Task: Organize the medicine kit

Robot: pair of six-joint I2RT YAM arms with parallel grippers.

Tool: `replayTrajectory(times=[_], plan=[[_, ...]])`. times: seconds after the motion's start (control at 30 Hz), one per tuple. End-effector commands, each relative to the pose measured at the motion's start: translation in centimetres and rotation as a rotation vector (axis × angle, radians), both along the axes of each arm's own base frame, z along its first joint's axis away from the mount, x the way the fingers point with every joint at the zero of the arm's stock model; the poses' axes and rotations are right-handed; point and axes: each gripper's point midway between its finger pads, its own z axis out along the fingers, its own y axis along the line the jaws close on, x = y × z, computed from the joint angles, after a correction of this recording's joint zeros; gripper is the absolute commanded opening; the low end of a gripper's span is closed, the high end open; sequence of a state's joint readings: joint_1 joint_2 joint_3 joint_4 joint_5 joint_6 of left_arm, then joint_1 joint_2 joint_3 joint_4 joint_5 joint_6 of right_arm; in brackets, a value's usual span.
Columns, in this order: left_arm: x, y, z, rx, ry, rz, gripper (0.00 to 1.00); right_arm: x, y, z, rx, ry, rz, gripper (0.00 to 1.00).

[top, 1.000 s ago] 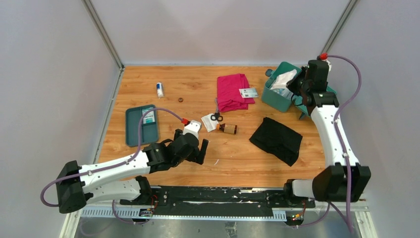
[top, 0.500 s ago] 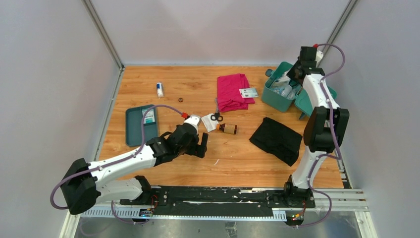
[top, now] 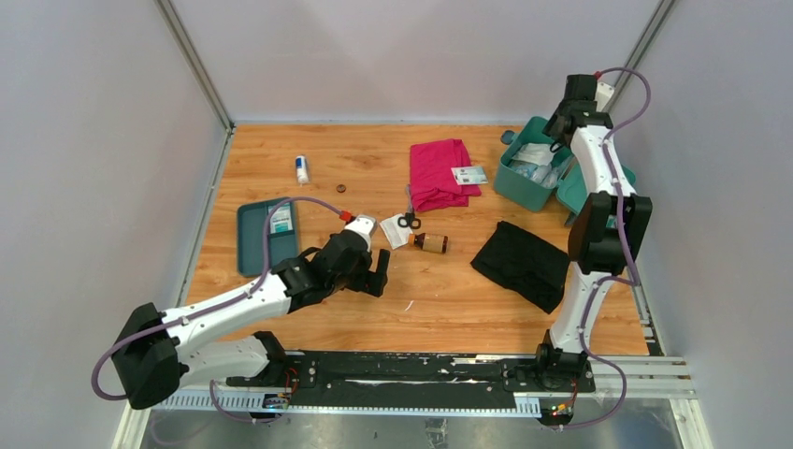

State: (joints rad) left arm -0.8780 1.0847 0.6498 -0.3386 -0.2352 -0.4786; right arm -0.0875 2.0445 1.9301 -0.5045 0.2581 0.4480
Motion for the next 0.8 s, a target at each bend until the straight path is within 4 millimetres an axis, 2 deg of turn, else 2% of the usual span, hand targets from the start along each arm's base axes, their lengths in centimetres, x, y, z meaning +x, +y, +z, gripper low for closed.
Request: replayTrajectory(times=[0.0,0.1,0.2,0.4,0.47,0.6,0.67,0.77], plan=[[0.6,0.0,2.4,-0.032,-0.037,0.014,0.97,-3.8,-1.1,5.7,-0.07,-0.059,-0.024,0.57],[0.9,0.5,3.4,-0.022,-0.051,0.036,0.97,-5.9,0.4,8.5,-0.023,-0.132,0.021,0.56],[1.6,1.9,4.0,0.023,-0.069,0.087,0.98,-8.3,3.5,10.2,0.067,-0.182,0.126,0.55],[3.7,5.3,4.1,0.02,-0.007,0.211,0.95,-14.1,9.6,11.3,0.16,-0.197,0.308,0.53],[4.4,6.6,4.0,0.025,0.013,0.263,0.94,-16.1,11.8,11.2,0.172,-0.182,0.375,0.52],[5.6,8.6,4.5,0.051,0.018,0.334,0.94,-19.9,14.7,10.3,0.218,-0.156,0.488,0.52],[6.3,9.7,4.7,0.074,0.011,0.376,0.93,-21.8,16.1,8.9,0.242,-0.126,0.553,0.52],[7.6,11.9,4.6,0.098,0.012,0.456,0.9,-24.1,16.9,6.8,0.256,-0.078,0.606,0.52]])
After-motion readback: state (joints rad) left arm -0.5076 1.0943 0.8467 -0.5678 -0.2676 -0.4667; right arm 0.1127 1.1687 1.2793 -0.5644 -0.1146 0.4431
